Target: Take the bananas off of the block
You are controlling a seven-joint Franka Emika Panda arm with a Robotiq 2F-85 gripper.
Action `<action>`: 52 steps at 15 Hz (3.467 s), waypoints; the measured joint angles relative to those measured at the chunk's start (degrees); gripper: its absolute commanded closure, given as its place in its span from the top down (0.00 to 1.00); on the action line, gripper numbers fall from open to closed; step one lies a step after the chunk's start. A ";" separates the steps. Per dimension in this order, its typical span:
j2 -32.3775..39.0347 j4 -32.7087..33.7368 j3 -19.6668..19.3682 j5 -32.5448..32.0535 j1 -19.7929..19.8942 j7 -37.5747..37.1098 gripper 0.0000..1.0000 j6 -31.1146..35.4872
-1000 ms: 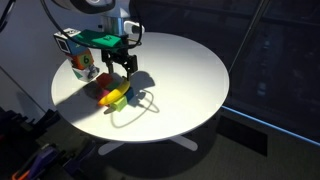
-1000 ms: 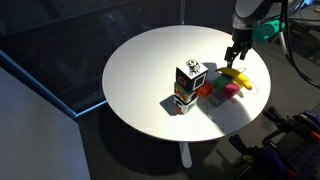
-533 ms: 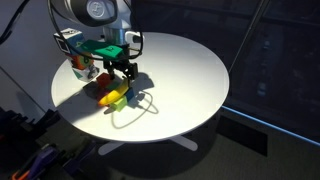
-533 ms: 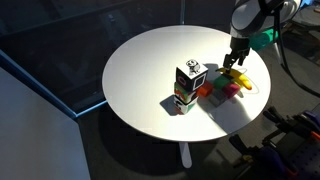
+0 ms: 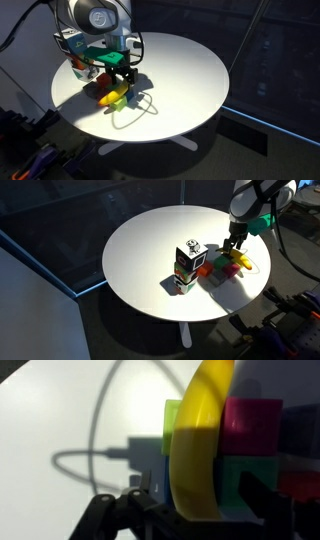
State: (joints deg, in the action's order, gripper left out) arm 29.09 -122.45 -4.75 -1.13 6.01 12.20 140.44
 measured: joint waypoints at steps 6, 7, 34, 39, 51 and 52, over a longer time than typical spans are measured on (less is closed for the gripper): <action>0.41 0.06 0.00 -0.38 0.00 0.00 0.17 0.02; 0.40 0.07 0.00 -0.44 -0.02 0.00 0.17 0.02; -8.70 -4.76 4.07 -8.16 -7.60 -1.29 0.17 -4.75; -8.13 -4.16 4.33 -8.28 -7.61 -1.82 0.17 -4.75; -0.47 5.56 4.32 -14.20 -7.01 8.30 0.17 -6.14; 0.29 6.52 4.32 -14.96 -6.96 9.33 0.17 -6.33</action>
State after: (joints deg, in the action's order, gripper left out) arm 29.38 -115.93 -0.43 -16.10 -0.95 21.53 134.11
